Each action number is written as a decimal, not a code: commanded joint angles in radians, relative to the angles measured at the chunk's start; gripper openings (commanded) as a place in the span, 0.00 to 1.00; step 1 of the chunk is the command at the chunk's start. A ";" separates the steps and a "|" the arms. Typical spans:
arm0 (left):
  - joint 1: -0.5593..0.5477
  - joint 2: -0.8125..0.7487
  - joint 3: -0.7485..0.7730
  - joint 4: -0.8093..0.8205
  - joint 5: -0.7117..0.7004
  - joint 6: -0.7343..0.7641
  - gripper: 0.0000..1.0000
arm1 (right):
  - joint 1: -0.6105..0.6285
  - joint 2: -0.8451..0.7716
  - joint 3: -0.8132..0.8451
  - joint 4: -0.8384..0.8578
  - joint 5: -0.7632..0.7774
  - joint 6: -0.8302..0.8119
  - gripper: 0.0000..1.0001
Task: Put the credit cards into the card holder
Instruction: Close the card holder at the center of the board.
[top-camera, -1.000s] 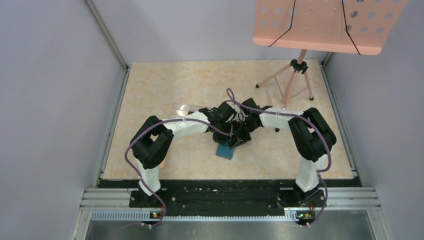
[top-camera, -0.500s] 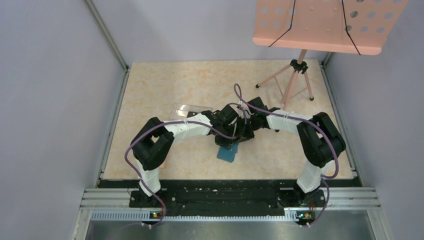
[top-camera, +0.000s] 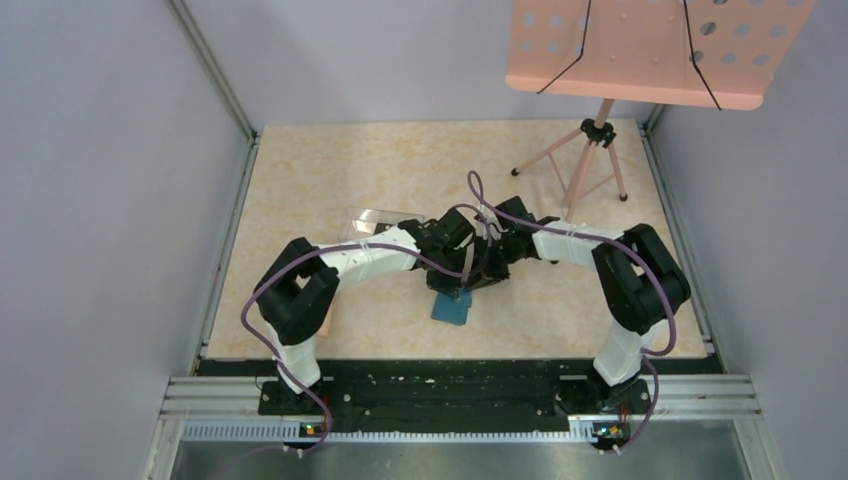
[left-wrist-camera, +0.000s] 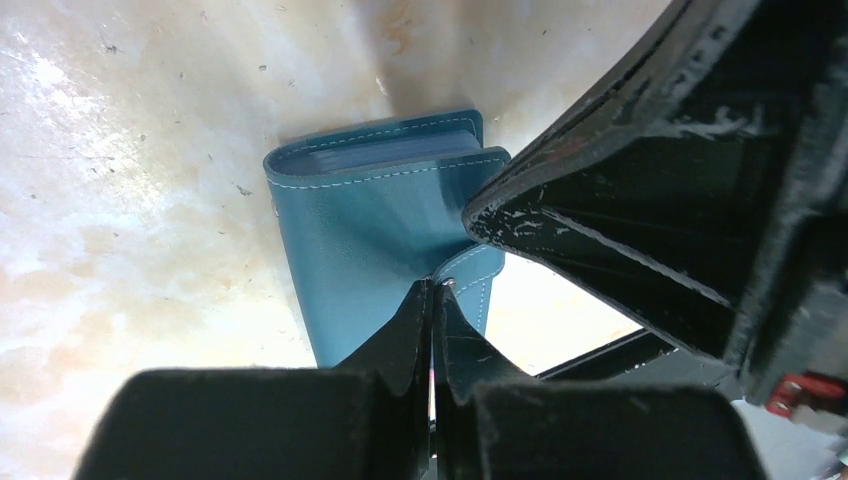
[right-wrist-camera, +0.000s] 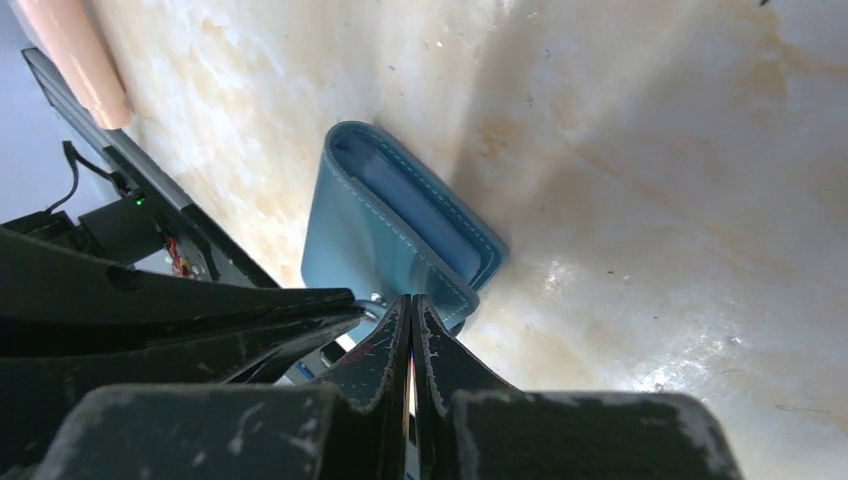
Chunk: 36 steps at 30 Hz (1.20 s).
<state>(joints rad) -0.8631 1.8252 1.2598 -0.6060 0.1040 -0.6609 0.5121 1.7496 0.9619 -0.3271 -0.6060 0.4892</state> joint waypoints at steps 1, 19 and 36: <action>-0.005 -0.049 -0.002 -0.002 0.000 -0.011 0.00 | 0.001 0.033 0.007 -0.028 0.031 -0.031 0.00; -0.005 -0.019 -0.037 0.025 -0.009 -0.015 0.00 | 0.008 0.043 0.020 -0.035 -0.003 -0.059 0.00; -0.004 0.000 -0.027 0.033 -0.031 0.000 0.00 | 0.008 -0.042 -0.024 0.020 -0.116 -0.065 0.00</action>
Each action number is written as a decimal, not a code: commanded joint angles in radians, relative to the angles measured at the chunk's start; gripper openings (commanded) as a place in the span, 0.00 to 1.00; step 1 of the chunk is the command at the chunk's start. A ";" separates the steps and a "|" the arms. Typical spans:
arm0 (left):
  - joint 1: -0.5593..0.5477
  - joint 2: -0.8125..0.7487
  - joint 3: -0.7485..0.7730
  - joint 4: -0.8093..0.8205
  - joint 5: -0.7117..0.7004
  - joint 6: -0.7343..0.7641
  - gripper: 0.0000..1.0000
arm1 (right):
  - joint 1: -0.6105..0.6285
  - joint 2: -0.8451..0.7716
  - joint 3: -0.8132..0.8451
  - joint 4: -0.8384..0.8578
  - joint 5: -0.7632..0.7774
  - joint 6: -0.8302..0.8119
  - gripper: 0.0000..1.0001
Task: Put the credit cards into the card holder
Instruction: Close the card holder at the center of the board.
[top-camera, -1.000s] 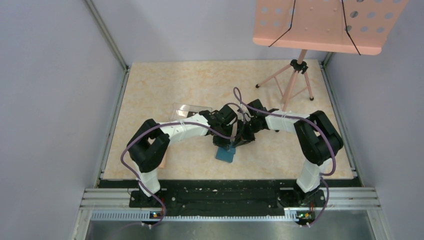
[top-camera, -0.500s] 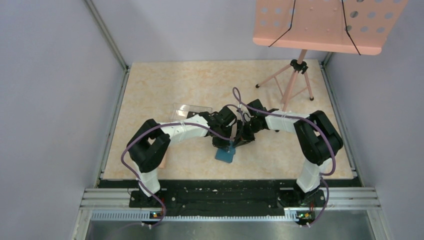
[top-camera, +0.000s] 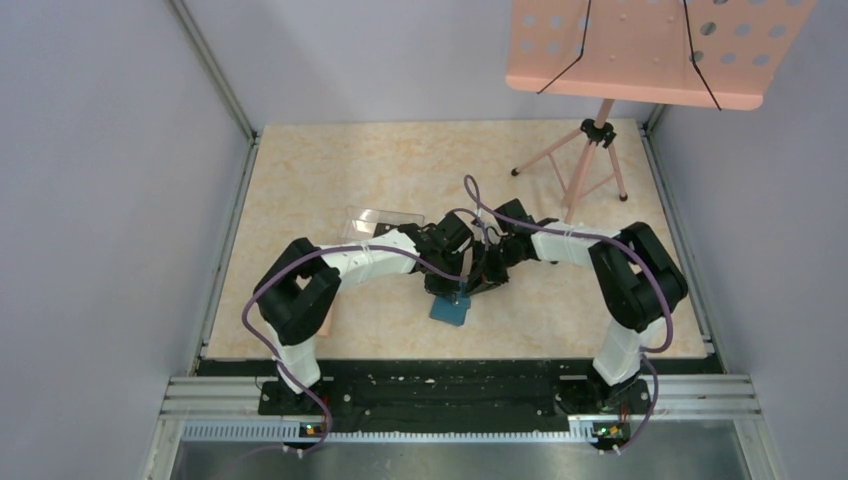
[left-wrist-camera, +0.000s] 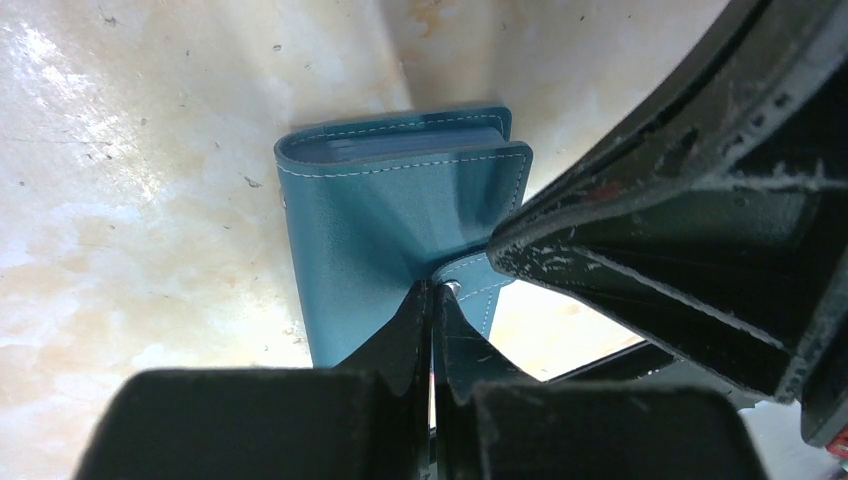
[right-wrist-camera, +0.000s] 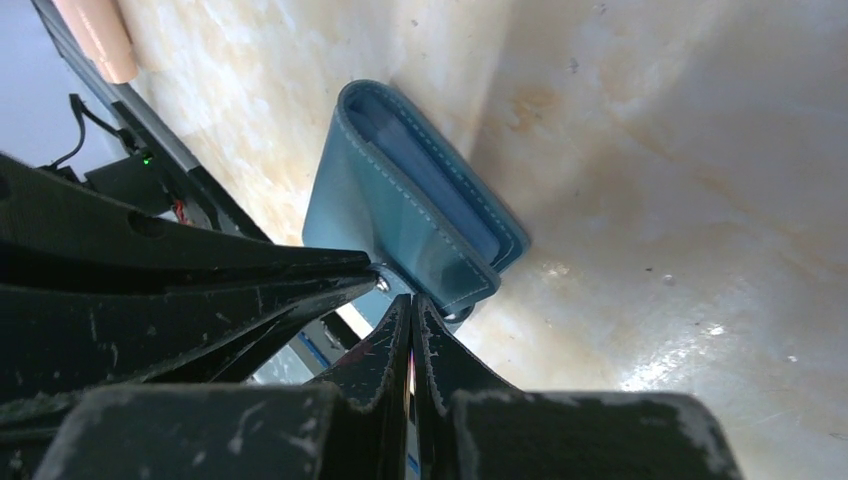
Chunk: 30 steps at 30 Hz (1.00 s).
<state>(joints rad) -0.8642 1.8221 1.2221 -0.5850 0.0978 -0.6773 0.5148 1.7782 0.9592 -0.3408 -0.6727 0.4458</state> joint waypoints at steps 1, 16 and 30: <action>-0.003 0.001 0.005 0.018 -0.026 0.016 0.00 | 0.007 -0.075 -0.026 0.037 -0.061 -0.021 0.00; 0.002 0.088 0.022 0.027 0.026 0.021 0.00 | 0.062 0.090 0.028 -0.059 0.153 -0.032 0.00; -0.001 0.177 0.028 -0.102 -0.021 0.009 0.00 | 0.103 0.185 0.055 -0.178 0.301 -0.061 0.00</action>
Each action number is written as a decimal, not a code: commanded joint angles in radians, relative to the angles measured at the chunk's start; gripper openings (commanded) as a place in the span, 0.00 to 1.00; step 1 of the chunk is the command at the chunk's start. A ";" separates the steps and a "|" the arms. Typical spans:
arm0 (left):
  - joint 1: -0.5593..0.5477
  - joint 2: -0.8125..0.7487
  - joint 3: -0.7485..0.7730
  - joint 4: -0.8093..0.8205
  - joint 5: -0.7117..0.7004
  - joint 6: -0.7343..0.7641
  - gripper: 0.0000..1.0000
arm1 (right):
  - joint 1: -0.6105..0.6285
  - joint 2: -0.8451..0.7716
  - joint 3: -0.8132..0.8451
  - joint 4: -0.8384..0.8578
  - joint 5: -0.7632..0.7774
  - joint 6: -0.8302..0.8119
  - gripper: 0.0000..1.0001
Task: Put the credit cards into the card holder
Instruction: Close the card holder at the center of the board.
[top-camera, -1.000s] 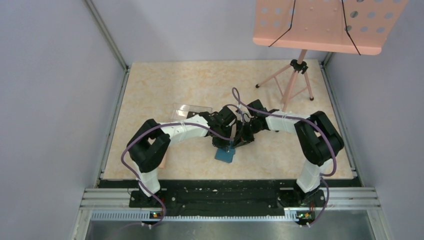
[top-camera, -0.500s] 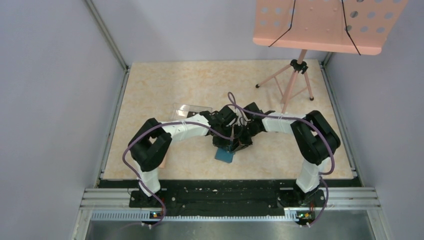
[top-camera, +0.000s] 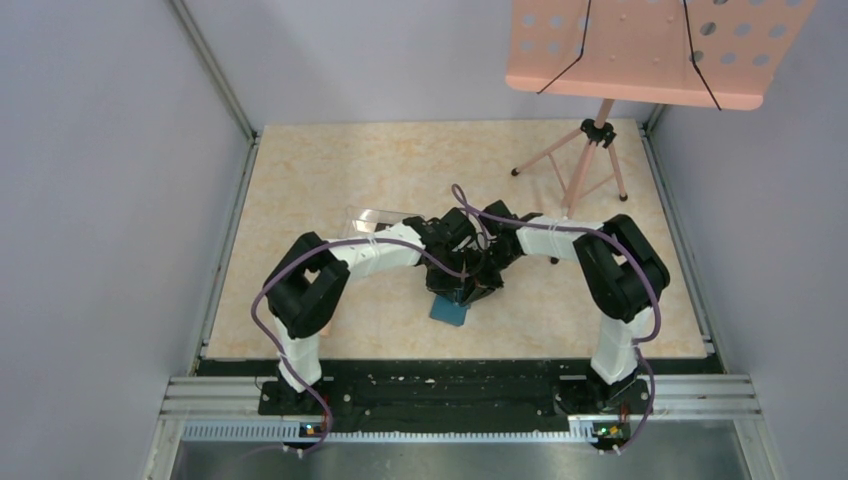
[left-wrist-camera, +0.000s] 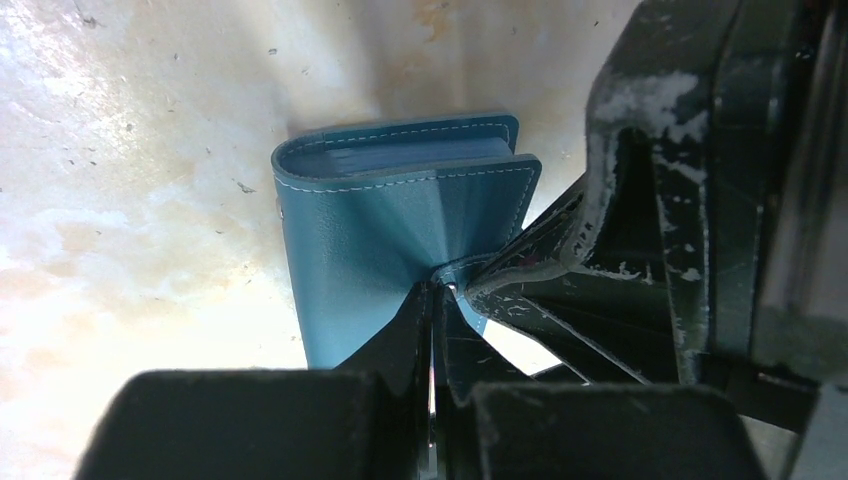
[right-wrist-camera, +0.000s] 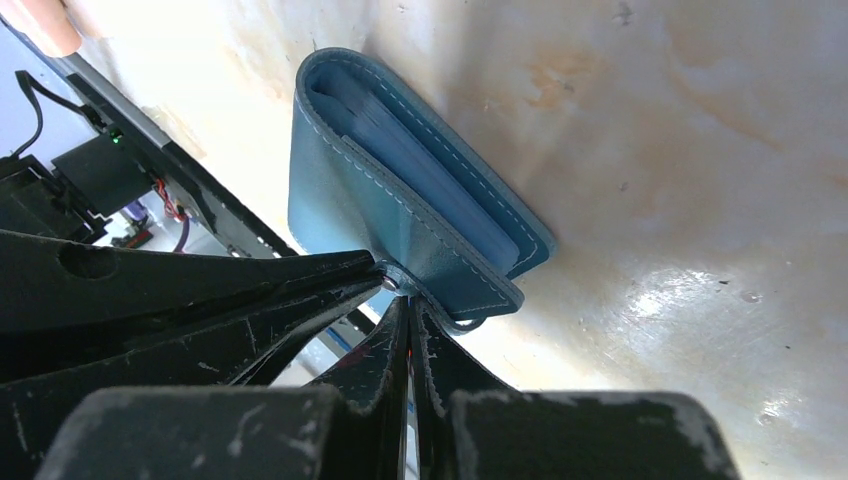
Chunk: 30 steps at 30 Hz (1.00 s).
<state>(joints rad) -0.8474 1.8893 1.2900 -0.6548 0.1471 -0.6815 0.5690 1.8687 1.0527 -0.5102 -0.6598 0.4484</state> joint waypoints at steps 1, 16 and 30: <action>-0.018 0.115 -0.037 -0.040 -0.074 0.014 0.00 | 0.048 0.092 -0.039 -0.004 0.283 -0.063 0.00; -0.015 -0.028 -0.091 0.018 -0.073 0.017 0.12 | 0.048 0.112 -0.037 0.002 0.241 -0.067 0.00; -0.013 -0.083 -0.113 0.048 -0.068 0.005 0.10 | 0.048 0.132 -0.031 -0.006 0.227 -0.076 0.00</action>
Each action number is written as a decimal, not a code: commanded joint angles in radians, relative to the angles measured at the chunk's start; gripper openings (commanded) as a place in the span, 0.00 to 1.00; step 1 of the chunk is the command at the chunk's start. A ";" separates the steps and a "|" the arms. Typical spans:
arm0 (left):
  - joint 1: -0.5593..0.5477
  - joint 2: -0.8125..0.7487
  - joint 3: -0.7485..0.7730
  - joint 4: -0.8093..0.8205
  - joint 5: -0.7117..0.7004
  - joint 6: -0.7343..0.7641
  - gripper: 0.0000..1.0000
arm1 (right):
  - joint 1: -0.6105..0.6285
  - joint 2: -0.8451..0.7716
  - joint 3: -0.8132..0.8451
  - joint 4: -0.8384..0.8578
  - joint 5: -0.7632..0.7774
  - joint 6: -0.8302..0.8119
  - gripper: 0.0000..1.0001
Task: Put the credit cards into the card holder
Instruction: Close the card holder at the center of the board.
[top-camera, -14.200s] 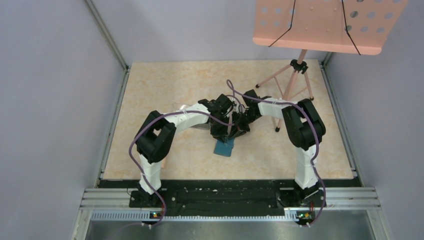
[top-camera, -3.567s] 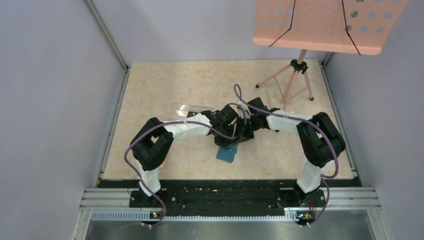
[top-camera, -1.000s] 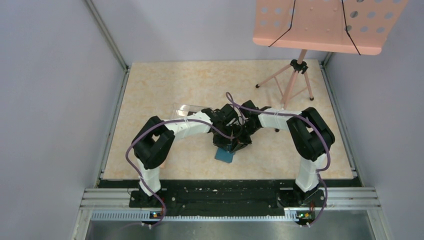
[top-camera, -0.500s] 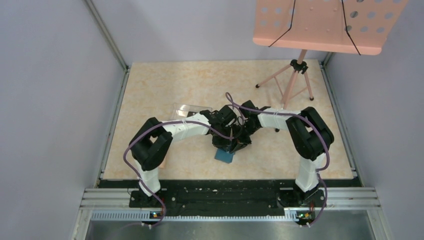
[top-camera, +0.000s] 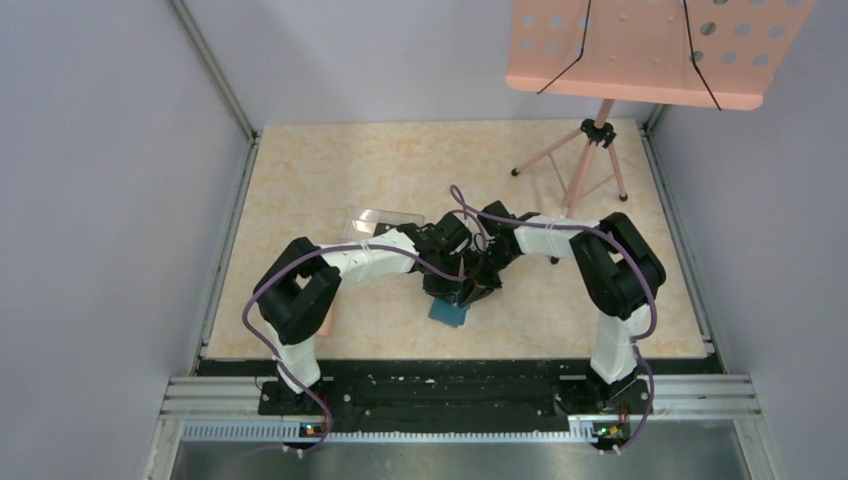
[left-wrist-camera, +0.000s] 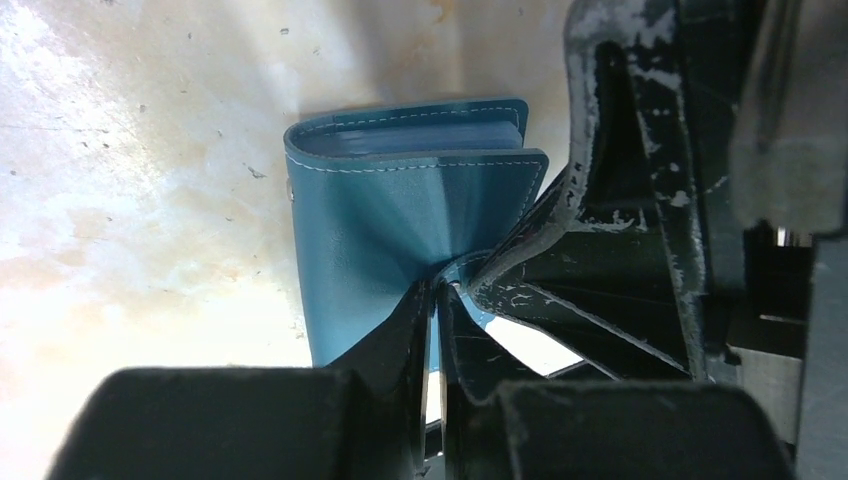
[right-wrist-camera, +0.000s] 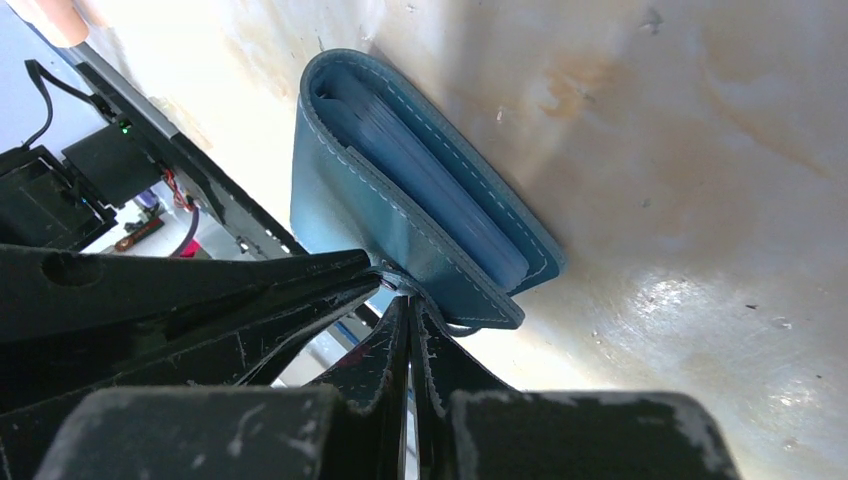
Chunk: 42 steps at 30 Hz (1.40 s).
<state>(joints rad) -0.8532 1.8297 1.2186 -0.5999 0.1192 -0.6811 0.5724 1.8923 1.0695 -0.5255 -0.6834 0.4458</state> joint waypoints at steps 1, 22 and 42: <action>-0.006 -0.026 -0.044 -0.005 -0.042 0.003 0.06 | 0.045 0.111 -0.045 0.009 0.251 -0.074 0.00; -0.004 -0.089 -0.001 0.071 0.016 0.034 0.00 | 0.004 -0.074 -0.026 0.053 0.180 -0.033 0.00; 0.013 -0.068 0.003 0.046 -0.018 0.027 0.00 | -0.018 -0.110 -0.008 0.061 0.128 -0.030 0.00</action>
<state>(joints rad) -0.8482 1.7802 1.1969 -0.5415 0.1318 -0.6559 0.5598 1.8050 1.0542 -0.4927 -0.5518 0.4374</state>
